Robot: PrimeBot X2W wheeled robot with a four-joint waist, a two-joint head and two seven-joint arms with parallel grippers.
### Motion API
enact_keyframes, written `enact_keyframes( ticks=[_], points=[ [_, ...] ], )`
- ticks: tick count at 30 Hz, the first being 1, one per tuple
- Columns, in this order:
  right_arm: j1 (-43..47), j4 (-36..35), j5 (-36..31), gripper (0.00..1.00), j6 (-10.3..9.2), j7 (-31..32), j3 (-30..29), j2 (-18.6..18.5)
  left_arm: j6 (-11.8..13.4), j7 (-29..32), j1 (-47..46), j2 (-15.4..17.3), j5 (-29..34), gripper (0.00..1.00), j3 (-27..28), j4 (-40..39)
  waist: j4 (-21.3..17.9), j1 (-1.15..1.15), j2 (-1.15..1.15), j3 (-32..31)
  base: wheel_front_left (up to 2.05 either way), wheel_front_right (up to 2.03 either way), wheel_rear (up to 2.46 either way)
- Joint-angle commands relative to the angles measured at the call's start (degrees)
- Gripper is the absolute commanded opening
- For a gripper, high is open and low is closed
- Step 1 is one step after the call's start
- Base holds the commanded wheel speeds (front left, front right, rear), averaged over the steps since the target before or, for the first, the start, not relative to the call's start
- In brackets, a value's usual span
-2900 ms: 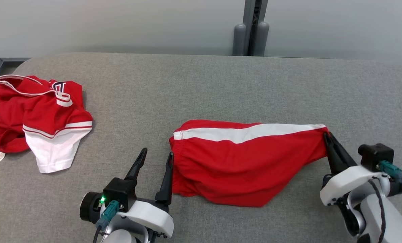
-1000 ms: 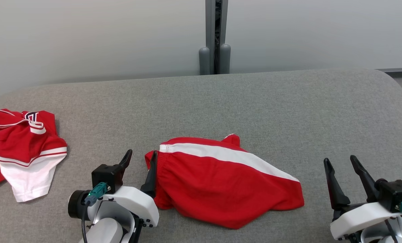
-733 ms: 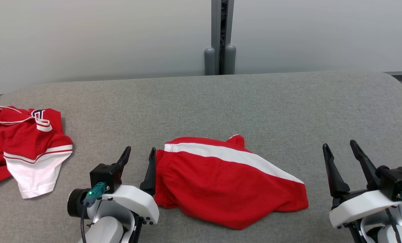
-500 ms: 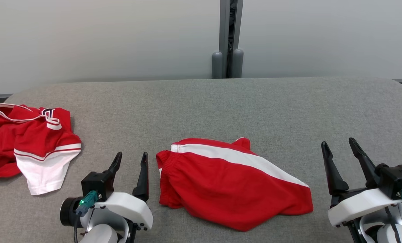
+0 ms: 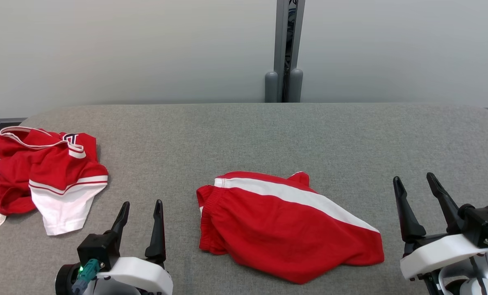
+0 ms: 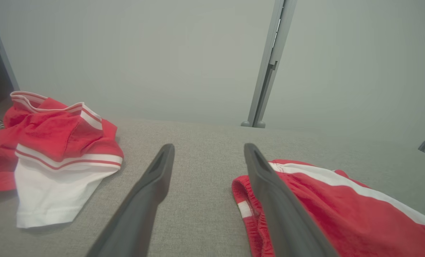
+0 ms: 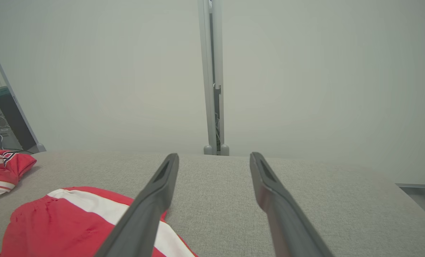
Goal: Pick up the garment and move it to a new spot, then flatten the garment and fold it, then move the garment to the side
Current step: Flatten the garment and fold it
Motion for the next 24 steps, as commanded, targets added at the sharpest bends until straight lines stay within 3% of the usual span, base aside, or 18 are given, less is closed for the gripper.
enact_keyframes(
  ticks=[1, 24],
  points=[
    [0.6, -0.3, -0.2, 1.00, 0.01, 0.0, -0.2, 0.0, 0.5, -0.3, 0.9, 0.4, 0.2, 1.00, 0.2, -0.7, 0.1, 0.00, 0.00, 0.0, 0.00, 0.00, 0.00],
    [0.7, 2.3, 1.2, 1.00, 0.01, 0.2, 0.1, 0.3, 1.8, 0.0, 1.8, 1.7, 0.3, 1.00, 0.1, -4.1, 0.1, 0.00, 0.00, 0.3, 0.00, 0.00, 0.00]
  ],
)
